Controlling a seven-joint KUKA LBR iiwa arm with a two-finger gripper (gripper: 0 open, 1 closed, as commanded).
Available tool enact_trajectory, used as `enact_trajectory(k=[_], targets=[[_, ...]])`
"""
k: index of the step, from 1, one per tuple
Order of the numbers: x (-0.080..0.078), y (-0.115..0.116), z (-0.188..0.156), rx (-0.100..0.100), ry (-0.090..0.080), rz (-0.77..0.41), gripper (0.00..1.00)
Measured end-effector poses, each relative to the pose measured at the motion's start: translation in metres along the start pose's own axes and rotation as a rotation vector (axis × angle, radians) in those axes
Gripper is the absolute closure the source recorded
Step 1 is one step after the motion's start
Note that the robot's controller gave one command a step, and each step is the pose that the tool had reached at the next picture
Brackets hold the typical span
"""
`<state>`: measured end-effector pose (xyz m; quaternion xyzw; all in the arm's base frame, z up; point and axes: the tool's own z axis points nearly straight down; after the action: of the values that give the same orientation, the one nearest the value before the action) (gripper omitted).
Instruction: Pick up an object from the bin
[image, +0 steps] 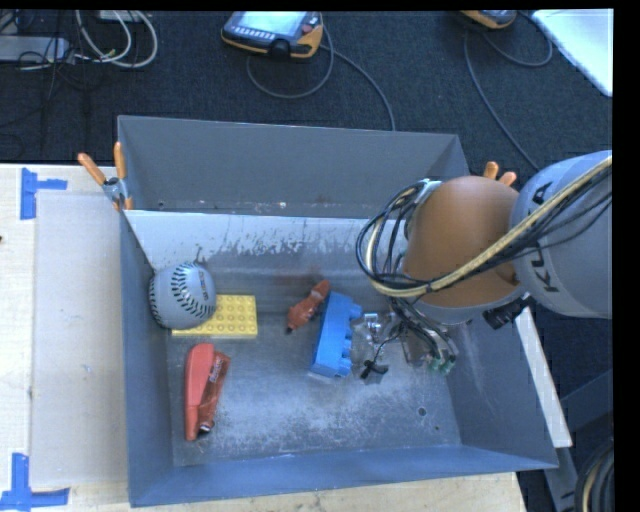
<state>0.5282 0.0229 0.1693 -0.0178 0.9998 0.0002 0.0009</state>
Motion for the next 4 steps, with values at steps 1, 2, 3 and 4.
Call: enact_trajectory(k=[1,2,3,4], targets=[[-0.006,0.013,0.004,0.003,0.000,-0.064,1.00],[-0.052,-0.016,0.017,0.001,-0.002,-0.091,0.00],[-0.051,-0.015,0.017,0.001,-0.001,-0.092,0.00],[-0.054,-0.015,0.019,0.000,-0.001,-0.162,0.00]])
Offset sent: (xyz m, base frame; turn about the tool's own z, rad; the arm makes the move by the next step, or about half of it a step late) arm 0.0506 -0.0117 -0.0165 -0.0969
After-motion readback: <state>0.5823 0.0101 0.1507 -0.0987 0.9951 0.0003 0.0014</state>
